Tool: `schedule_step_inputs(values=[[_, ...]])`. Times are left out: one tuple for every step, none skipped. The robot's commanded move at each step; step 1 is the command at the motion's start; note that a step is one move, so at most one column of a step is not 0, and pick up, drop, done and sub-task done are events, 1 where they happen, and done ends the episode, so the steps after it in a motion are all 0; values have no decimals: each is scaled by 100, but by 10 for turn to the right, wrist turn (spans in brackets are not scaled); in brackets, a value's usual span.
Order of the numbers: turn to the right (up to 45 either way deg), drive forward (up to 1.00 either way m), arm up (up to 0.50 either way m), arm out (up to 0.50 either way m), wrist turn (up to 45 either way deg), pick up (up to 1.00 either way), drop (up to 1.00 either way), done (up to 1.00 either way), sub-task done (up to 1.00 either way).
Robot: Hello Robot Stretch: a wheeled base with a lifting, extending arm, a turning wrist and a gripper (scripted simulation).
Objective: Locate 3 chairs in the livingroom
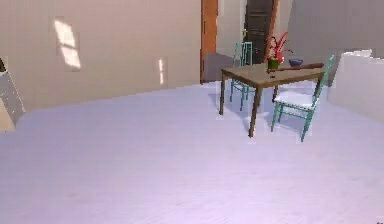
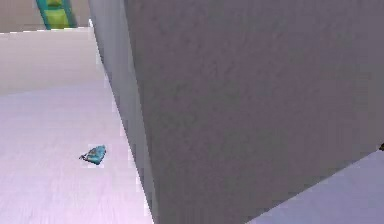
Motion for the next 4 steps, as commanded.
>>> schedule_step_inputs(values=[[0, 100, 0, 0, 0, 0, 0, 0, 0], [0, 100, 0, 0, 0, 0, 0, 0, 0], [0, 80, 0, 0, 0, 0, 0, 0, 0], [450, 0, 0, 0, 0, 0, 0, 0, 0]])
